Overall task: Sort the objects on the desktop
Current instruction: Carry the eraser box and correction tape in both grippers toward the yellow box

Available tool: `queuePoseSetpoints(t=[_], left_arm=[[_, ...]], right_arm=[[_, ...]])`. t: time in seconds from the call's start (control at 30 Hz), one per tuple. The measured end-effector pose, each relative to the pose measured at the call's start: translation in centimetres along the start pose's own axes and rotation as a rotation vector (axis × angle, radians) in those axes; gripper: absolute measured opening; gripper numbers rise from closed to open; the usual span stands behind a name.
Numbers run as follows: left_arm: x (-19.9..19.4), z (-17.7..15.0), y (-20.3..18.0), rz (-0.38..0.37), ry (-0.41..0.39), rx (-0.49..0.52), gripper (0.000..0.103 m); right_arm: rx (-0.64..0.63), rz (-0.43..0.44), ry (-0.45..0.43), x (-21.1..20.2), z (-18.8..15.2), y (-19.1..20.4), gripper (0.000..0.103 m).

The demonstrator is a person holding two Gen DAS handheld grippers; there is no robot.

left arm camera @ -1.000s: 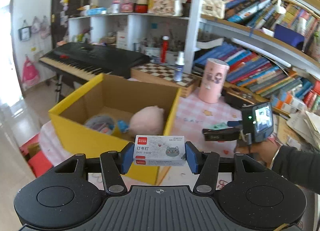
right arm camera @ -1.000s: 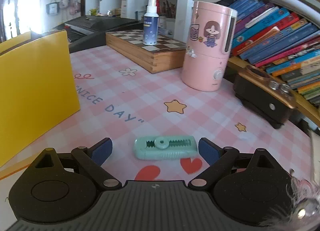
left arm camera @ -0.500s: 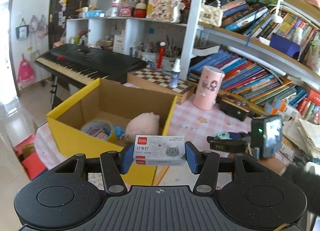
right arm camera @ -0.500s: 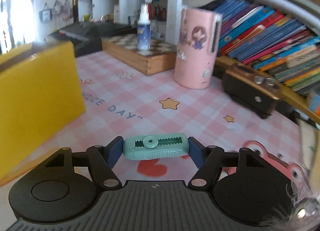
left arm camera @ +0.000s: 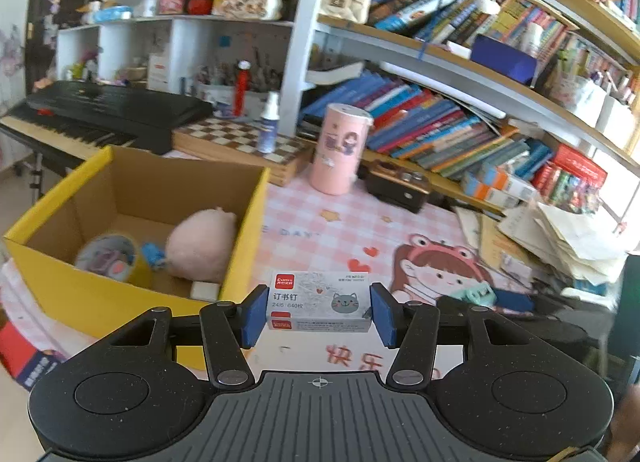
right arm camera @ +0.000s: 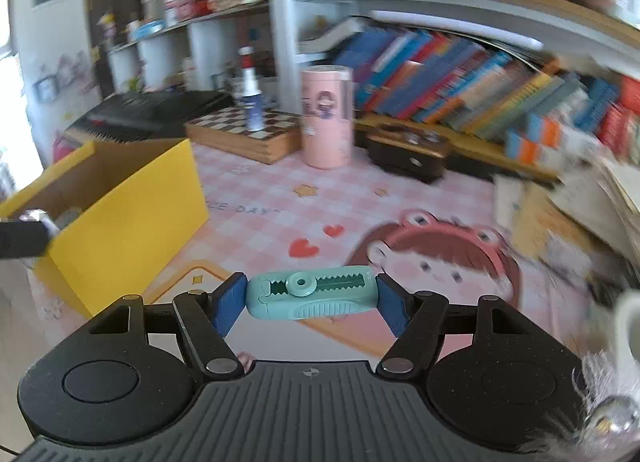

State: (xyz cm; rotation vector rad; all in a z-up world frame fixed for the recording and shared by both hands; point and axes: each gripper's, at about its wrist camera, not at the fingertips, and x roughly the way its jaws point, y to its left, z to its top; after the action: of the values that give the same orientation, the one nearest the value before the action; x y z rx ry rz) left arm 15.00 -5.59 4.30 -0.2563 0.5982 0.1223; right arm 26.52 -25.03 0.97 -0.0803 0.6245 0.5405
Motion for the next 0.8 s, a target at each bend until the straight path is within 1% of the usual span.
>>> queuePoseSetpoints(t=[0.17,0.3,0.4,0.6,0.7,0.8], left_arm=[[0.1,0.2,-0.2,-0.059,0.004,0.016,0.053],[0.0,0.3,0.1,-0.109,-0.008,0.026,0.053],[-0.5,0.3,0.5,-0.143,-0.018,0.054,0.053],[-2.1,-0.1,2.4,-0.199,-0.039,0.102,0.053],[-3.0,-0.6,4.1,-0.217,-0.033,0.111,0.053],[-3.9,-1.2,5.9,-0.221,-0.022,0.131,0.053]], right_arm=[[0.101,-0.045,0.015,-3.3,-1.4,0.4,0.067],[0.090,-0.084,-0.017,-5.2,-2.3,1.9,0.067],[0.087,-0.128,-0.016,-6.0,-3.0,3.0,0.067],[0.129,-0.188,-0.022,-7.4,-3.7,5.3,0.067],[0.134,-0.206,-0.022,-7.9,-4.2,7.5,0.067],[0.136,-0.215,-0.020,-8.3,-4.7,9.8,0.067]])
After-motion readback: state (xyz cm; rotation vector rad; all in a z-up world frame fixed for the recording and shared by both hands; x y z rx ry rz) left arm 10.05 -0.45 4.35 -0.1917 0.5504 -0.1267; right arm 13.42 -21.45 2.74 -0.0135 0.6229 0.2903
